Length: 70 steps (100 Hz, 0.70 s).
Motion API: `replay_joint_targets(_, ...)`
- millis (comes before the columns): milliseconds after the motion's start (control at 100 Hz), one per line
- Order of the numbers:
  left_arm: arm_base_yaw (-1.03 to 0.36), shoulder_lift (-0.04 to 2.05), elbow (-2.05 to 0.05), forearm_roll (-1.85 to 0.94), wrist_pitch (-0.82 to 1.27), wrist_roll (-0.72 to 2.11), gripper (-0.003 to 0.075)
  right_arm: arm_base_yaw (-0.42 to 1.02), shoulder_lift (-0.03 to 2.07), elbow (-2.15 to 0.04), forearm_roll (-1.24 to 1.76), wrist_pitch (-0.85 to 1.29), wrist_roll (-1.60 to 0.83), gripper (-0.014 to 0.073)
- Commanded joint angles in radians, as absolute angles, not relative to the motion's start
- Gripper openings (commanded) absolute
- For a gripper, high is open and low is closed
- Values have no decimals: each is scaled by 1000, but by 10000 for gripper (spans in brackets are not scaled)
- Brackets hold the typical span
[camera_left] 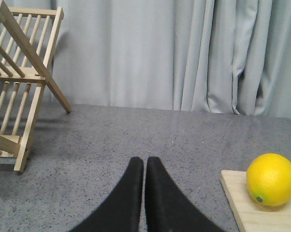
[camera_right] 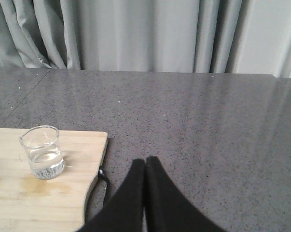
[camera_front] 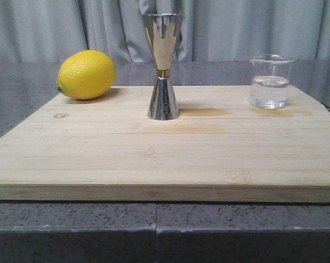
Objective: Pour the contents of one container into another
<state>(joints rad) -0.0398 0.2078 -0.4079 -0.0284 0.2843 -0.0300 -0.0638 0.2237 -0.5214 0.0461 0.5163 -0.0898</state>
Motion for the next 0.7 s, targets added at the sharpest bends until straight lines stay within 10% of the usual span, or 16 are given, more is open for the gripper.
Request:
replay_joint_targets(0, -46, 265, -477, -37, 229, -33, -19, -70, 260, -573, 45, 438, -104, -71)
replay_joint_targets(690, -46, 284, -475, -49, 214, -33, -18, -70, 260, -573, 45, 442, -102, -71)
